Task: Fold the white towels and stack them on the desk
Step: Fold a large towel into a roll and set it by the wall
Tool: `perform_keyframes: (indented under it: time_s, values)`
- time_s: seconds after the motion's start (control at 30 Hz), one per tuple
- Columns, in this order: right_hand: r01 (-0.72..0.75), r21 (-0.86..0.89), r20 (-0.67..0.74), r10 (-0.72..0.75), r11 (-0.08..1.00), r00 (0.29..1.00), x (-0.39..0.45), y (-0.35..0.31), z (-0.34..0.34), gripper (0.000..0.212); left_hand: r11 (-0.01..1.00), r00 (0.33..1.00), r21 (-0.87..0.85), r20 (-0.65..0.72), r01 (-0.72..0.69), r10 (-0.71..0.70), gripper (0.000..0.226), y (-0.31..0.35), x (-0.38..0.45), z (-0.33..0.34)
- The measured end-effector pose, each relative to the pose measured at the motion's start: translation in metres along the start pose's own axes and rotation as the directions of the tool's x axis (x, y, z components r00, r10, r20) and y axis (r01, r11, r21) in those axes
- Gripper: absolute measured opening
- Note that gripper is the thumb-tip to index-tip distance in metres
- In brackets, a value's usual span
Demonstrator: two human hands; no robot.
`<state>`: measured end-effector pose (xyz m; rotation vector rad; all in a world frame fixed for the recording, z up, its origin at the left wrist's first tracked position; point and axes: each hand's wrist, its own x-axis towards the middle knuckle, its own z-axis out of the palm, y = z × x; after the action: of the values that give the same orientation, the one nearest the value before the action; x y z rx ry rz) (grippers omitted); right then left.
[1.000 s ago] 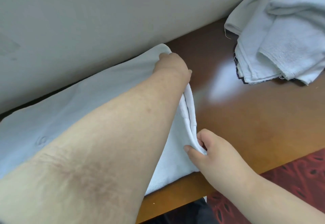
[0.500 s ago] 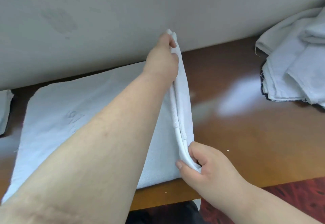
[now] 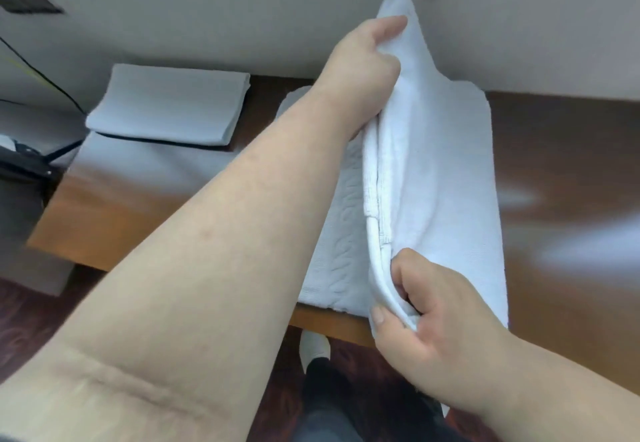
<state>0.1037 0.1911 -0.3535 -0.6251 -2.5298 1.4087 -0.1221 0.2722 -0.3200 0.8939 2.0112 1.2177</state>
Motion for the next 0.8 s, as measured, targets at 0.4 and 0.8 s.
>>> perform_keyframes:
  time_s: [0.4,0.8]
  values:
    - [-0.058,-0.262,0.097,0.086,0.963,0.992,0.103,-0.034,0.133,0.033,0.938,0.948,-0.136,0.052,0.319,-0.315,0.067,-0.151,0.049,-0.115]
    - [-0.003,-0.441,0.209,0.106,0.898,0.972,0.126,-0.017,0.182,0.020,0.987,0.996,0.159,0.086,0.024,-0.038,0.061,-0.186,0.076,-0.111]
